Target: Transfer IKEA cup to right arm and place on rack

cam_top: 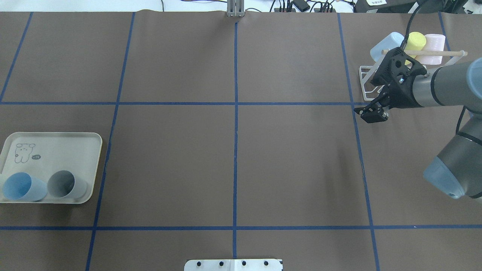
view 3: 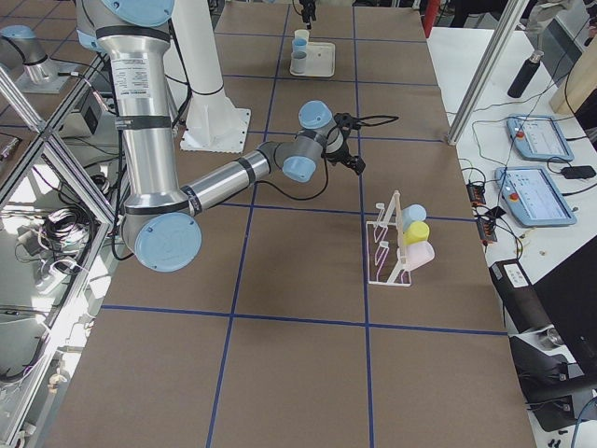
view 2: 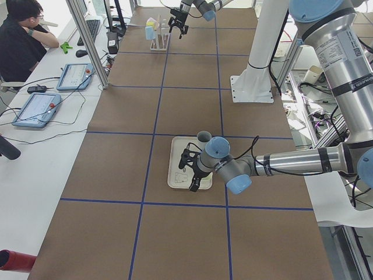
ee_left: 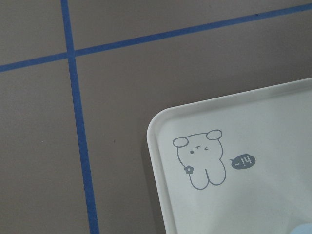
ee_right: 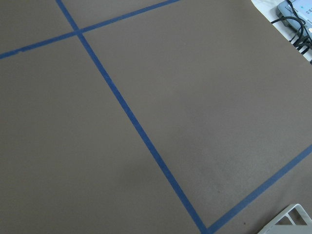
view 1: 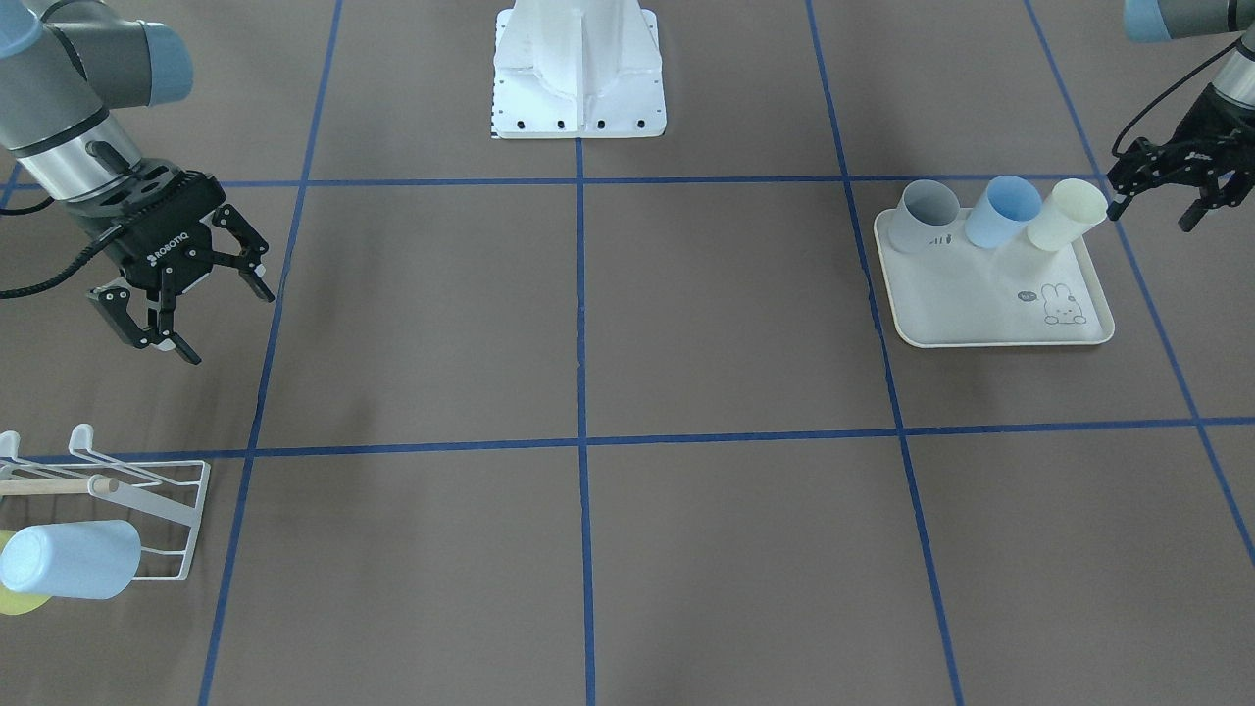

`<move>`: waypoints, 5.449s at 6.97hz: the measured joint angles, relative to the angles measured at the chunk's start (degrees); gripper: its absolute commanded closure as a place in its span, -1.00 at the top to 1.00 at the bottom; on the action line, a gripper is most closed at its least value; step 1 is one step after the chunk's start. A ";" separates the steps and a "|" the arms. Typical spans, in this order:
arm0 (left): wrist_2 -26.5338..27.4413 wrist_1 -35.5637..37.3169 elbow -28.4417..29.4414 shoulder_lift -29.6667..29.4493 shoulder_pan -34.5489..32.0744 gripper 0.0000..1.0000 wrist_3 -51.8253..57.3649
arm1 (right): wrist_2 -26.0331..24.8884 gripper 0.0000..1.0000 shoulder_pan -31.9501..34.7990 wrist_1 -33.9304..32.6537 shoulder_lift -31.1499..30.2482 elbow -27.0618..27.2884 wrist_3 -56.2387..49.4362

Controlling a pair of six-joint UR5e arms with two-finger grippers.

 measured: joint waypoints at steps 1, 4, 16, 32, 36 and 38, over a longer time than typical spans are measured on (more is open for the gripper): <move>-0.06 -0.06 0.40 0.00 0.97 1.00 -0.02 | -0.04 0.98 -0.01 0.02 -0.03 -0.02 0.00; -1.47 -0.25 0.92 0.10 2.54 -0.21 0.13 | -0.07 0.98 -0.05 0.03 -0.05 -0.12 0.00; -12.96 11.09 -4.63 -4.74 -14.12 -1.00 9.09 | -0.11 0.99 -3.70 0.86 1.84 -0.71 1.03; -2.40 7.63 -0.91 -54.32 18.99 -1.00 -70.78 | -11.54 0.99 -21.25 36.74 16.95 -16.59 11.23; -1.37 7.19 0.17 -54.65 22.04 -1.00 -70.73 | -12.10 0.98 -21.74 37.72 17.14 -16.47 11.24; -0.49 7.15 0.92 -55.03 22.98 -1.00 -70.72 | -12.12 0.98 -21.85 37.74 17.25 -16.38 11.25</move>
